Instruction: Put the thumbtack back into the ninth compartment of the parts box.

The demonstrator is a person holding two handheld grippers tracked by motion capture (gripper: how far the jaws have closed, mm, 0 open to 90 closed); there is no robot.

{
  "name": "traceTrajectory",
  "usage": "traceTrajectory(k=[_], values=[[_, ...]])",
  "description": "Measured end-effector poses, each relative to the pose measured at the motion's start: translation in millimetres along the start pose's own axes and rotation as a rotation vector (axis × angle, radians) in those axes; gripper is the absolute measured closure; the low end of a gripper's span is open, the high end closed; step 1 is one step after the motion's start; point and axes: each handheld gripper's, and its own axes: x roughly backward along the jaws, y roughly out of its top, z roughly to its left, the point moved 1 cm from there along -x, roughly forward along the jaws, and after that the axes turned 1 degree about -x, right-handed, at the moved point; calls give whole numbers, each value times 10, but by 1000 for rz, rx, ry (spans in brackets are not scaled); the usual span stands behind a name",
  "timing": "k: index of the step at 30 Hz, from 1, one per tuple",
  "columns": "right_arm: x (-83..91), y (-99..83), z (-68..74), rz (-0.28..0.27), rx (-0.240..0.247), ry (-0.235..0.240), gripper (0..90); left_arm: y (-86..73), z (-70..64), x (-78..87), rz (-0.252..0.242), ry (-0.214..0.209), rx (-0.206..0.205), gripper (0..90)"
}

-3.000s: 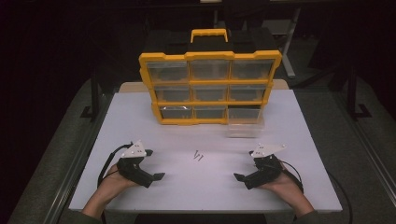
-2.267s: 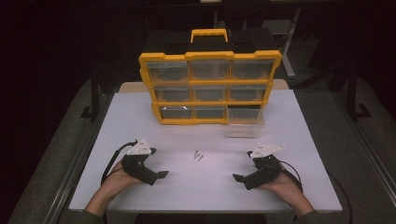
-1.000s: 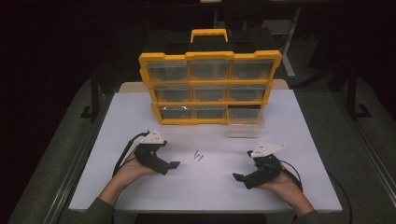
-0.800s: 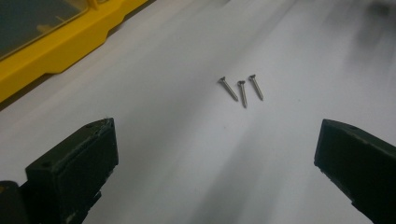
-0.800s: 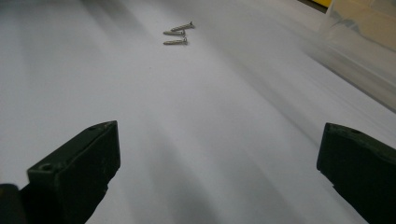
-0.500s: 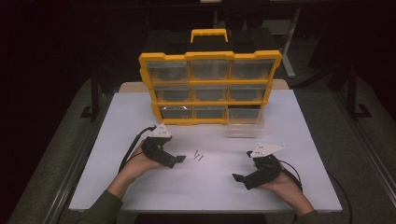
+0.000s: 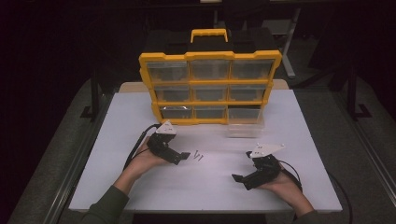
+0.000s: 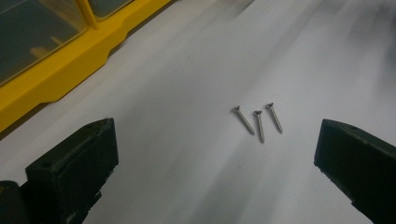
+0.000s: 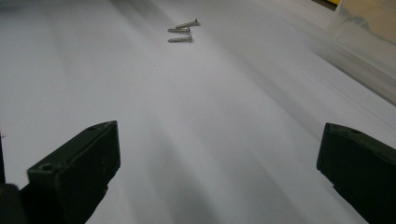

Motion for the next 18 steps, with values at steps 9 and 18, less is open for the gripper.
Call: traceTrajectory(k=[9,18], values=[[-11,33,12,-8,4,7,0,90,-42,-140,23,14,-12,0],[-31,52,12,-8,8,17,0,144,-27,-281,63,31,-6,0]])
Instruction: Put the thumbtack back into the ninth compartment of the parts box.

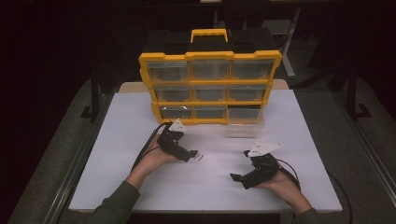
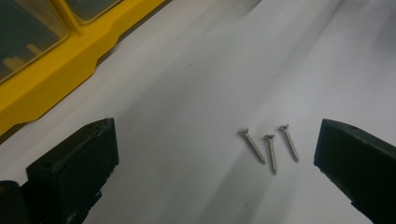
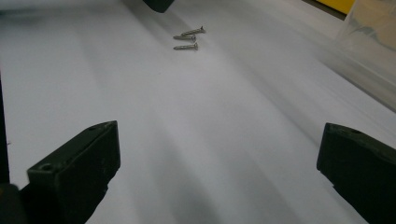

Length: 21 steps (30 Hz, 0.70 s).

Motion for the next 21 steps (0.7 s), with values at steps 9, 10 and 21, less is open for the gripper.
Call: traceTrajectory(k=[9,10,21], values=[[-2,1,-8,0,1,6,0,47,9,-85,22,-8,-7,146],[-2,0,-9,0,0,6,0,49,7,-83,21,-7,-7,155],[-4,0,-9,-1,0,11,0,64,-21,-123,31,-64,32,402]])
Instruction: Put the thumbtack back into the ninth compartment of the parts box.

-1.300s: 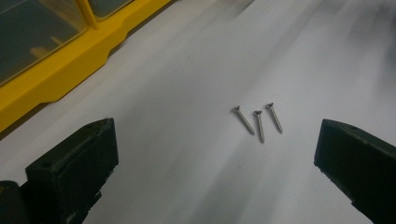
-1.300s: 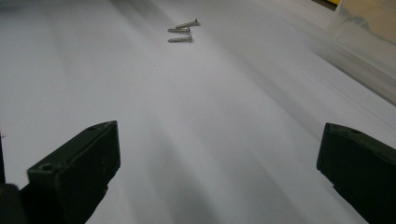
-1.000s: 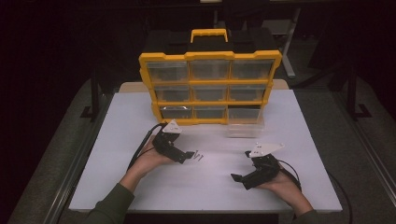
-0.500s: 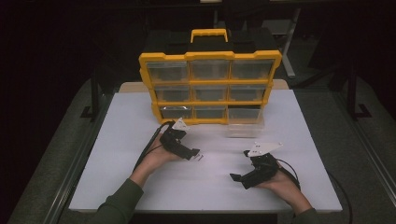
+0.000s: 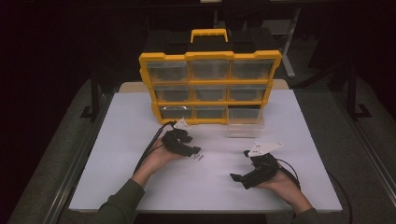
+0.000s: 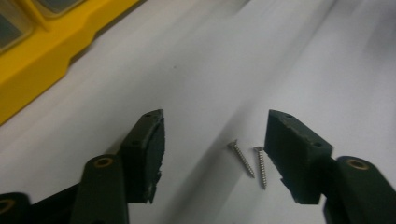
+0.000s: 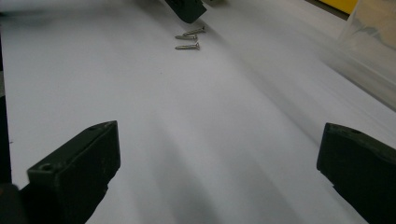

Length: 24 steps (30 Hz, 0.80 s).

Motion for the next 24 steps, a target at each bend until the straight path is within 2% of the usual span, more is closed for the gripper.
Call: traceTrajectory(k=[7,14,16,19,24], values=[[7,-3,-1,0,4,2,0,16,-39,-36,20,-11,1,512],[0,-3,1,2,5,6,0,6,-39,-56,31,-23,24,639],[-1,-3,1,3,5,6,0,3,-33,-59,41,-28,16,659],[-2,-3,2,4,6,6,0,0,-43,-77,40,-27,29,690],[-3,-3,1,3,5,9,0,-4,-45,-81,49,-29,25,739]])
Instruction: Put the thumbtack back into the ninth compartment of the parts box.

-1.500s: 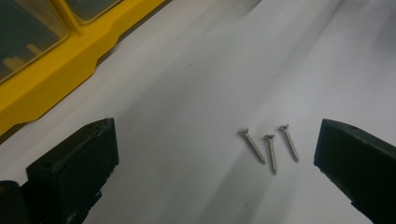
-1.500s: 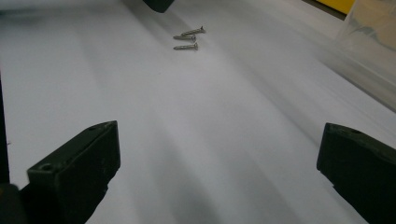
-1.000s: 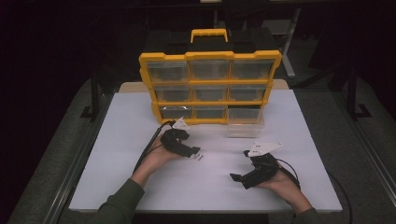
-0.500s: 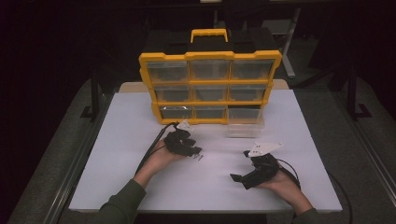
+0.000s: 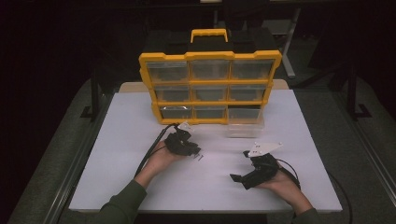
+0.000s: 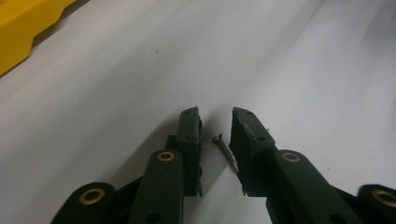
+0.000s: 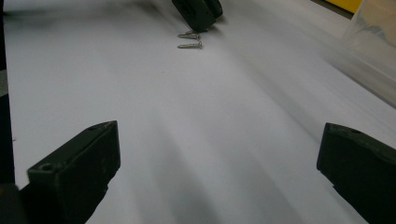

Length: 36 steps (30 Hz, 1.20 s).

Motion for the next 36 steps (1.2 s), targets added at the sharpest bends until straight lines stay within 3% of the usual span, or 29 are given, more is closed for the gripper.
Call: traceTrajectory(k=[14,30,36], values=[[3,1,1,-1,-2,1,0,-9,2,-4,4,22,-8,843],[4,2,2,-2,-2,4,0,1,2,23,5,23,-43,862],[3,2,3,-1,-1,5,0,11,16,58,-22,15,-21,865]])
